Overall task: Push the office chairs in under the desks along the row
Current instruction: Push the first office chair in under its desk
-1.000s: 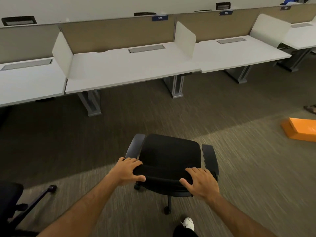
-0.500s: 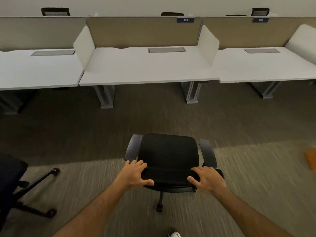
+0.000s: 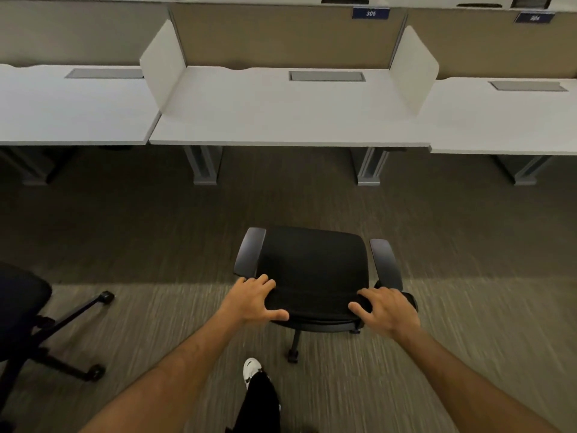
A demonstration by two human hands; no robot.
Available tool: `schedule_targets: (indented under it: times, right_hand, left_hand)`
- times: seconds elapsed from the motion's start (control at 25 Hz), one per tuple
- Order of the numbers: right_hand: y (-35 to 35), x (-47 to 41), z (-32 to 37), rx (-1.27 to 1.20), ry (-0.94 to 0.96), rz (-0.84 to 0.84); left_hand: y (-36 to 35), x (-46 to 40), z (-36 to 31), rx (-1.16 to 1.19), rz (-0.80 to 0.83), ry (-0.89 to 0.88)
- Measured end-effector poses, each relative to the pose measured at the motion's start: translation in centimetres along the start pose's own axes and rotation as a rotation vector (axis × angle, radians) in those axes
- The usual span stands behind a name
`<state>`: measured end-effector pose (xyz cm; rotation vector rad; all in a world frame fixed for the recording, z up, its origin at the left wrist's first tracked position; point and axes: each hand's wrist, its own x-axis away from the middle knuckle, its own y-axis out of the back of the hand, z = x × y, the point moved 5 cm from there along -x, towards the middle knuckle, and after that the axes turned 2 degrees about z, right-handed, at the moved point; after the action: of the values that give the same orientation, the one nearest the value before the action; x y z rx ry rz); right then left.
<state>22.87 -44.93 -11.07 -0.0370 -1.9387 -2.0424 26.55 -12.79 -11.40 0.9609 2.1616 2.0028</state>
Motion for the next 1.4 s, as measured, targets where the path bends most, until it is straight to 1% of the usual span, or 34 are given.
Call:
schedule_targets:
  times: [0.2,0.44,0.52,0.6,0.8,0.96,1.16,1.4]
  right_hand:
    - [1.8,-7.5,-2.2,0.007,-0.026,-0.008]
    - [4.0,-16.2,-3.2,-0.015,-0.055,-0.019]
    - [4.8,-19.0,-3.7,-0.014,-0.051,0.002]
    - [5.2,-21.4,-4.3,-0.014,-0.044,-0.016]
    - [6.8,-28.3,-6.3,-0.004,-0.012,0.011]
    - [8.0,-33.1,-7.5,-0.027,0.0,-0.014]
    - [10.0,-39.4,-9.3,-0.023,0.042,-0.028]
    - [11.0,-44.4,-10.3,-0.028,0.054,-0.039]
  left_hand:
    - [3.0,-6.7,3.2,0.01,-0.03,-0.018]
    - [6.6,-13.7,8.0,0.02,-0.012,-0.022]
    - [7.5,-16.0,9.3,0.016,0.0,-0.02]
    - [8.2,-17.9,10.4,0.01,0.002,-0.008]
    - [10.6,-22.8,12.6,0.017,-0.05,0.016]
    - [12.7,-26.5,14.3,0.04,-0.092,0.086]
    - [15.1,-31.1,16.2,0.037,-0.08,0.153]
    - [16.9,-34.8,18.0,0.086,-0.048,0.224]
